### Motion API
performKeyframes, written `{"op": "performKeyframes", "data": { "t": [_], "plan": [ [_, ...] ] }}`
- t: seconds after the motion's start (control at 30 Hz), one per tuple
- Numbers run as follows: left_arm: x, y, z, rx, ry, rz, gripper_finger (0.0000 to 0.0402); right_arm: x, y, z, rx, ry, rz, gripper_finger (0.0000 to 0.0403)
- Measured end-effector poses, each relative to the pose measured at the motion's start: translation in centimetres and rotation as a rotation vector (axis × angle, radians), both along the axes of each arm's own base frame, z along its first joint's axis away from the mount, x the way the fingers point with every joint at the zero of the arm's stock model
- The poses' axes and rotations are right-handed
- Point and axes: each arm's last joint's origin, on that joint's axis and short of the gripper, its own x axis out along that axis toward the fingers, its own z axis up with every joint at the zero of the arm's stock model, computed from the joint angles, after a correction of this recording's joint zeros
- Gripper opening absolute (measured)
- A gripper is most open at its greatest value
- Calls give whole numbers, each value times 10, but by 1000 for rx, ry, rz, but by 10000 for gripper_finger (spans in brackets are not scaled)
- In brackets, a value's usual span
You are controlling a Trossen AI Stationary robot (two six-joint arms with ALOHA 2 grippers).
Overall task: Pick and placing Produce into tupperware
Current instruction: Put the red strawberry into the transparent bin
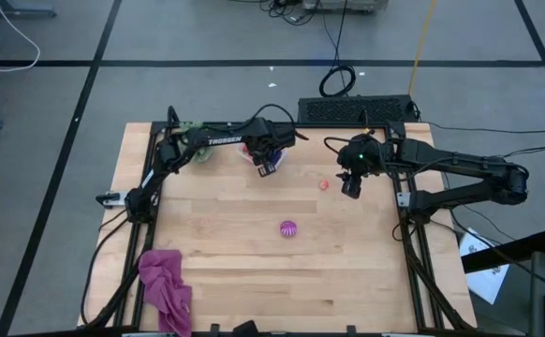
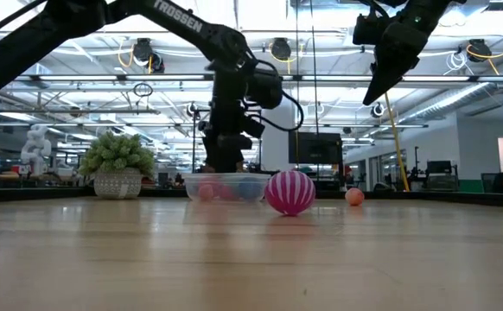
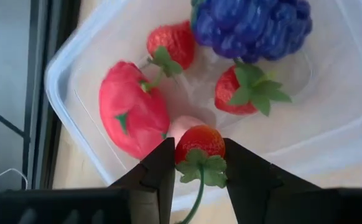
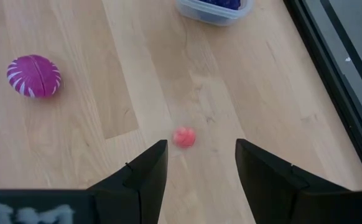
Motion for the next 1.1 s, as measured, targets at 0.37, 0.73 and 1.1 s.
{"op": "performKeyframes", "data": {
  "t": [0.37,0.73,1.1],
  "plan": [
    [3,2,-2,-14,-35,-21,121,0,0,0,3,-2,-6,181],
    [1,6,-2,-15,-32,-14,121,0,0,0,4,-2,-6,181],
    [-3,11,-2,-22,-22,-11,121,0,0,0,4,-2,-6,181]
  ]
}}
